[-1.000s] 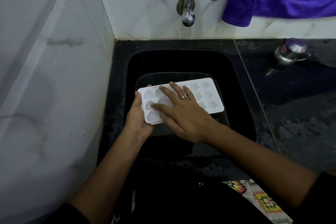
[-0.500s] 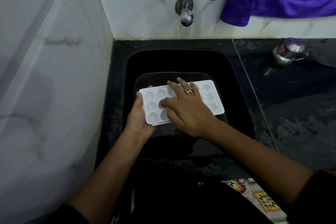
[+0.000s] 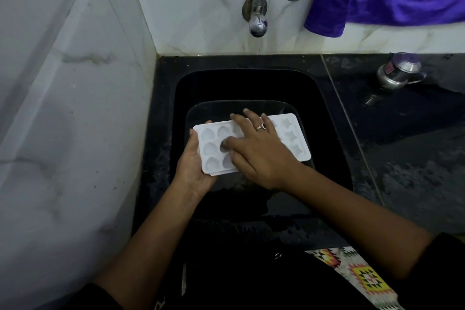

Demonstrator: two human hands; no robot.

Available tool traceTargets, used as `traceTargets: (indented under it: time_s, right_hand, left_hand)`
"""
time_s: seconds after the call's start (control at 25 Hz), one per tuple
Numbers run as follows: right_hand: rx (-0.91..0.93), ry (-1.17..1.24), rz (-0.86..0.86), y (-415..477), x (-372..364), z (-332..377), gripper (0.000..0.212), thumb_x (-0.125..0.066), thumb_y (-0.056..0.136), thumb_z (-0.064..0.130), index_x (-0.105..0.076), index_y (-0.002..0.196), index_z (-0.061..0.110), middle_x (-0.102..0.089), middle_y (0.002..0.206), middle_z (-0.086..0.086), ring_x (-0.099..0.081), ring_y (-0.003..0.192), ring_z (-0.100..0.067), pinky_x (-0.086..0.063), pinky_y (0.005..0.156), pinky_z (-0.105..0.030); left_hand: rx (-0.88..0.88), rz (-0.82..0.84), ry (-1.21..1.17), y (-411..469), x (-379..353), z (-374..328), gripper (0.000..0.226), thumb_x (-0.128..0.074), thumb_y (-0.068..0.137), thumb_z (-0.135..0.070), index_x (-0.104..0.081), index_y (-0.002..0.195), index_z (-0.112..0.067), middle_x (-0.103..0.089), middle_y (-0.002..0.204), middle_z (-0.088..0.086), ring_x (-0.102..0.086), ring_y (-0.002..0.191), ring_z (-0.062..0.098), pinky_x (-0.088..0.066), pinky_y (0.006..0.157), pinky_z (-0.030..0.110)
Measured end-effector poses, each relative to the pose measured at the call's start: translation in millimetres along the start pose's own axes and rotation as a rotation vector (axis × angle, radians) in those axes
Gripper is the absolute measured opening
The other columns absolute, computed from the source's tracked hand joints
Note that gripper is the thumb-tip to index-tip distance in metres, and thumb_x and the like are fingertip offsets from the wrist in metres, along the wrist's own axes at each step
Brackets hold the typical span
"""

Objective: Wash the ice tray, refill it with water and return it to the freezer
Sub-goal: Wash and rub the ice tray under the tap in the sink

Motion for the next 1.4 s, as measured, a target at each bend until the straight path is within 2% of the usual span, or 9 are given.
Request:
traceTargets:
  time_s: [0.12, 0.28, 0.44, 0.6, 0.72, 0.84, 1.0, 1.28, 1.4]
  right_hand:
    - [0.018, -0.023, -0.004, -8, 0, -5, 0.05, -0.028, 0.102, 0.045, -0.057, 0.139, 0.029, -0.03, 0.163, -0.017, -0.015, 0.156, -0.041, -0.01, 0.124, -0.065]
    - [0.0, -0.004, 0.008, 0, 3, 0, 0.051, -0.026, 0.099, 0.046, -0.065, 0.126, 0.03, -0.032, 0.163, -0.016, -0.017, 0.155, -0.04, -0.012, 0.123, -0.065]
    - [0.015, -0.013, 0.002, -6, -4, -3, 0.048, -0.03, 0.101, 0.044, -0.057, 0.138, 0.029, -0.03, 0.163, -0.017, -0.016, 0.155, -0.041, -0.011, 0.123, -0.065]
    - [-0.016, -0.016, 0.009, 0, -4, 4, 0.047, -0.027, 0.1, 0.047, -0.063, 0.12, 0.025, -0.03, 0.163, -0.016, -0.016, 0.155, -0.039, -0.013, 0.122, -0.065]
    - [0.036, -0.048, 0.031, -2, -9, 10, 0.049, -0.026, 0.101, 0.046, -0.058, 0.128, 0.02, -0.029, 0.163, -0.017, -0.016, 0.155, -0.04, -0.012, 0.123, -0.065]
    - [-0.015, -0.017, -0.003, -1, -3, 2, 0.049, -0.025, 0.099, 0.047, -0.063, 0.122, 0.026, -0.032, 0.162, -0.017, -0.019, 0.154, -0.041, -0.012, 0.123, -0.064]
    - [0.04, -0.062, 0.017, -2, -7, 7, 0.049, -0.027, 0.1, 0.045, -0.058, 0.131, 0.022, -0.032, 0.162, -0.018, -0.019, 0.154, -0.041, -0.014, 0.123, -0.065]
    - [0.016, -0.021, 0.006, -6, -5, -2, 0.049, -0.029, 0.101, 0.044, -0.056, 0.14, 0.029, -0.03, 0.163, -0.017, -0.017, 0.155, -0.042, -0.011, 0.123, -0.065]
    - [-0.001, -0.025, 0.006, 1, -4, 3, 0.047, -0.028, 0.1, 0.045, -0.063, 0.126, 0.027, -0.03, 0.163, -0.016, -0.018, 0.154, -0.041, -0.013, 0.122, -0.066]
  left_hand:
    - [-0.019, 0.006, 0.001, 0, -3, -3, 0.054, -0.032, 0.108, -0.06, -0.06, 0.138, -0.025, -0.07, 0.136, 0.016, -0.073, 0.111, 0.033, -0.062, 0.086, 0.051]
    - [-0.004, -0.005, 0.022, -2, -2, 4, 0.059, -0.03, 0.108, -0.061, -0.056, 0.146, -0.023, -0.066, 0.142, 0.016, -0.07, 0.116, 0.032, -0.06, 0.089, 0.051]
    - [-0.033, -0.028, 0.021, -3, -2, -4, 0.054, -0.031, 0.109, -0.06, -0.064, 0.133, -0.025, -0.074, 0.13, 0.015, -0.076, 0.105, 0.031, -0.064, 0.082, 0.05]
    - [-0.017, -0.054, 0.051, -3, -2, 5, 0.057, -0.028, 0.11, -0.058, -0.062, 0.136, -0.022, -0.075, 0.127, 0.012, -0.076, 0.107, 0.027, -0.063, 0.085, 0.045]
    - [-0.002, -0.049, 0.01, -4, -1, 3, 0.062, -0.03, 0.109, -0.059, -0.056, 0.148, -0.019, -0.069, 0.138, 0.015, -0.072, 0.115, 0.03, -0.062, 0.09, 0.046]
    - [-0.001, -0.03, 0.017, -4, -4, 4, 0.056, -0.027, 0.11, -0.058, -0.062, 0.136, -0.022, -0.076, 0.124, 0.012, -0.077, 0.103, 0.027, -0.065, 0.08, 0.044]
    - [0.015, -0.024, 0.006, -2, 0, 2, 0.067, -0.032, 0.107, -0.063, -0.051, 0.154, -0.018, -0.067, 0.142, 0.016, -0.067, 0.126, 0.034, -0.061, 0.094, 0.049]
    - [-0.012, -0.04, 0.015, -2, 0, -3, 0.062, -0.033, 0.107, -0.062, -0.056, 0.147, -0.021, -0.069, 0.137, 0.016, -0.073, 0.113, 0.034, -0.063, 0.085, 0.051]
    - [-0.012, -0.052, 0.024, -5, -4, 1, 0.055, -0.03, 0.109, -0.058, -0.063, 0.135, -0.022, -0.075, 0.125, 0.014, -0.078, 0.102, 0.029, -0.066, 0.079, 0.046]
Point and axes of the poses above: each hand's wrist, its own y-axis towards the middle knuckle, its own x-axis out of the back of the hand, z = x × y, the point moved 2 cm from there along y, towards the middle knuckle
